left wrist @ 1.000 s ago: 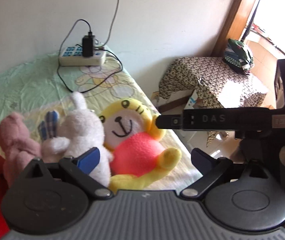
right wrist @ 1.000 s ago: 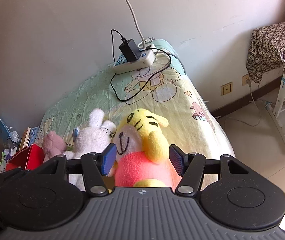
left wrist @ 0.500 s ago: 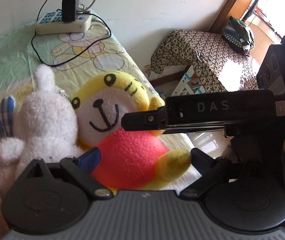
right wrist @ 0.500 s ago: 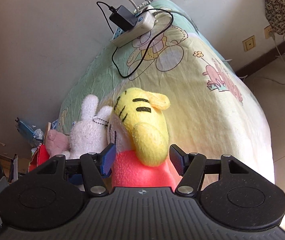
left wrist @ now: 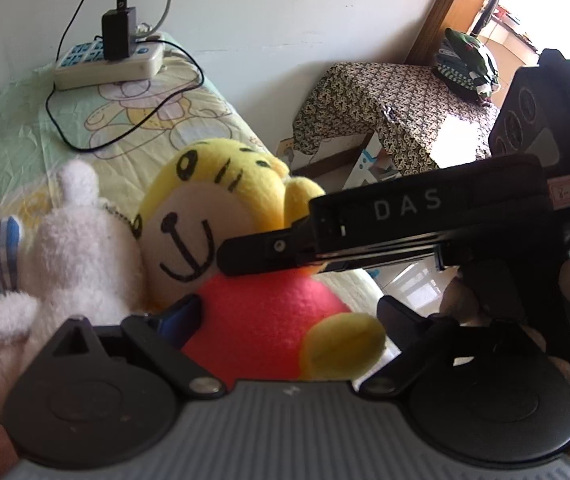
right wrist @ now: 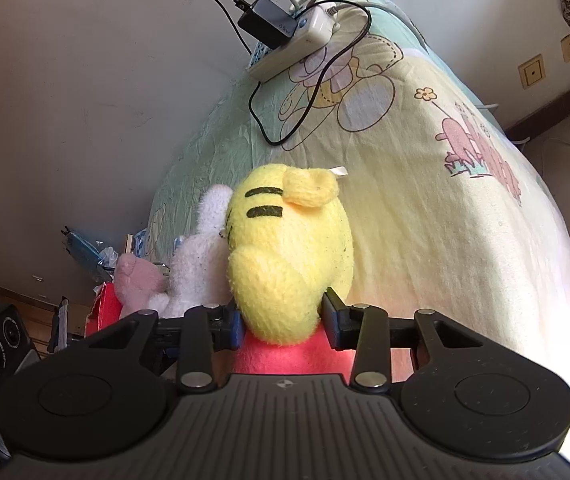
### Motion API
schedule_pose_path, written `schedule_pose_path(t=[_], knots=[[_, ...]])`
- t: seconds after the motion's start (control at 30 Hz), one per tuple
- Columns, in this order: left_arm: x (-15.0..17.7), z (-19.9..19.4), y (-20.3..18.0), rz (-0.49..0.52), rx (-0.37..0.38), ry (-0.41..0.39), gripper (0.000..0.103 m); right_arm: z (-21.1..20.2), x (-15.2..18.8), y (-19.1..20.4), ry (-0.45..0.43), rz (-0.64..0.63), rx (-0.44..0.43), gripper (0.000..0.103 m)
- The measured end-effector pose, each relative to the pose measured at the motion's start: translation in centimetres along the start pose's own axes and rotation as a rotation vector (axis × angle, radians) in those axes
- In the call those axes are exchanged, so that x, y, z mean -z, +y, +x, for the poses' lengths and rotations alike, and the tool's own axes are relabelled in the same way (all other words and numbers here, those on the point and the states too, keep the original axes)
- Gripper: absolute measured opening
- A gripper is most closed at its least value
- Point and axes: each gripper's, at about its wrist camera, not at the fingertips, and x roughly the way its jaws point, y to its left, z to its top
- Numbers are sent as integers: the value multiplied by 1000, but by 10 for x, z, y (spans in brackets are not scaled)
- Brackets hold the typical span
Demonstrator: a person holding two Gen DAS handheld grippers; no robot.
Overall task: Organize objects
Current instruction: 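Close the right gripper on the tiger plush's head and lift it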
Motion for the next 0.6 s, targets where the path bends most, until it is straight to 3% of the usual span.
schedule_pose_path(t=[0.4, 0.6], knots=[[18, -5, -36, 63, 148, 23, 91, -46, 29, -1, -76, 35, 163, 40], [29, -9, -47, 91, 174, 20, 89, -59, 43, 5, -109, 73, 226, 40]])
